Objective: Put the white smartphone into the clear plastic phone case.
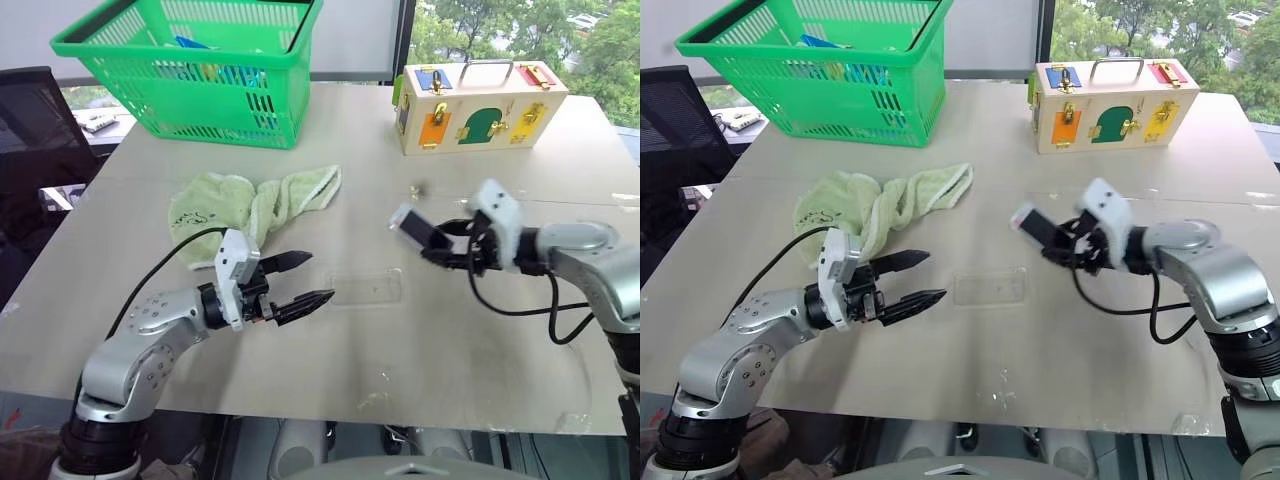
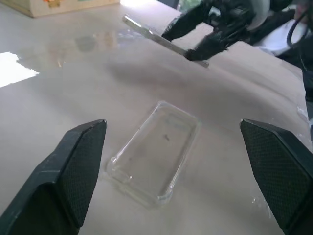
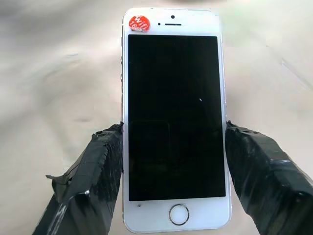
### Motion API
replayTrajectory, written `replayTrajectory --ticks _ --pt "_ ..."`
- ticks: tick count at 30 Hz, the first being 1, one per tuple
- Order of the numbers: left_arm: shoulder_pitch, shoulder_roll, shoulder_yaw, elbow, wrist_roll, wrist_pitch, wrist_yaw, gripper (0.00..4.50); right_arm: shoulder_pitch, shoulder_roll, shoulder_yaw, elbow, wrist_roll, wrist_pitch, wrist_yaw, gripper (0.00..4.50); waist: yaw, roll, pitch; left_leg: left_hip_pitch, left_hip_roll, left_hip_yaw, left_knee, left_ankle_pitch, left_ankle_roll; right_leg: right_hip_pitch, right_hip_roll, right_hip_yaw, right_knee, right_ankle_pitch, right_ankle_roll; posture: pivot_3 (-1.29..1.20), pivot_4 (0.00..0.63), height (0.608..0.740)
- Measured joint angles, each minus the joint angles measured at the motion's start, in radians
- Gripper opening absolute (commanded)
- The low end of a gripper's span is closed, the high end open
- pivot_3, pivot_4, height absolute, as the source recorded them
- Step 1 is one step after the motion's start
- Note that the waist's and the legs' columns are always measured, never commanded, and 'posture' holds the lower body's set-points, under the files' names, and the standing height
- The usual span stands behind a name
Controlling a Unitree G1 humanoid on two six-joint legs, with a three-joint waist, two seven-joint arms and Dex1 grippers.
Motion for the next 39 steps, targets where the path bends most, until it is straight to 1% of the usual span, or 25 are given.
replayTrajectory --ticks 3,5,9,17,25,32,39 --pt "0.003 0.017 0.001 0.011 0.013 -0.019 -0.026 4.5 -0.049 -0.006 0.17 0.009 -0.093 -0.052 0.054 2.76 0.002 0.0 0.001 -0.001 0.0 0.001 0.001 0.0 0.0 -0.001 -0.002 0.0 0.0 0.0 0.0 0.0 0.15 0.74" --pt "0.01 0.022 0.002 0.018 0.024 -0.043 -0.048 4.5 -0.091 0.006 0.244 0.021 -0.136 -0.068 0.087 2.76 0.001 0.0 0.002 -0.001 -0.001 0.003 0.002 0.0 0.0 -0.001 -0.003 0.0 0.0 0.0 0.0 0.0 0.15 0.74" --pt "0.051 0.029 0.003 0.02 0.033 -0.084 -0.096 4.5 -0.152 0.013 0.311 0.04 -0.203 -0.098 0.135 2.76 0.001 0.0 0.002 -0.001 -0.001 0.003 0.003 -0.001 0.001 -0.001 -0.007 -0.001 0.0 -0.001 -0.002 0.0 0.15 0.74" --pt "0.135 0.044 0.015 0.054 0.06 -0.13 -0.147 4.5 -0.195 0.049 0.356 0.073 -0.285 -0.104 0.174 2.76 0.0 0.0 0.002 -0.001 0.0 0.003 0.003 -0.001 0.0 -0.002 -0.007 -0.002 0.0 -0.001 -0.002 0.0 0.15 0.74" --pt "0.147 0.044 0.016 0.057 0.071 -0.152 -0.163 4.5 -0.246 0.119 0.36 0.149 -0.317 -0.06 0.19 2.76 0.001 0.0 0.002 -0.001 0.0 0.003 0.003 -0.001 0.0 -0.002 -0.007 -0.003 0.001 -0.001 -0.003 0.0 0.15 0.74" --pt "0.157 0.044 0.025 0.057 0.071 -0.154 -0.166 4.5 -0.268 0.118 0.398 0.161 -0.387 -0.11 0.216 2.76 0.0 0.0 0.002 -0.001 0.0 0.003 0.003 -0.001 0.001 -0.002 -0.007 -0.003 0.001 -0.001 -0.002 0.0 0.15 0.74" --pt "0.166 0.044 0.034 0.057 0.073 -0.163 -0.166 4.5 -0.246 0.109 0.404 0.109 -0.421 -0.125 0.237 2.76 0.001 0.0 0.002 -0.001 0.0 0.003 0.003 -0.001 0.0 -0.001 -0.007 -0.004 0.001 -0.001 -0.002 0.0 0.15 0.74"
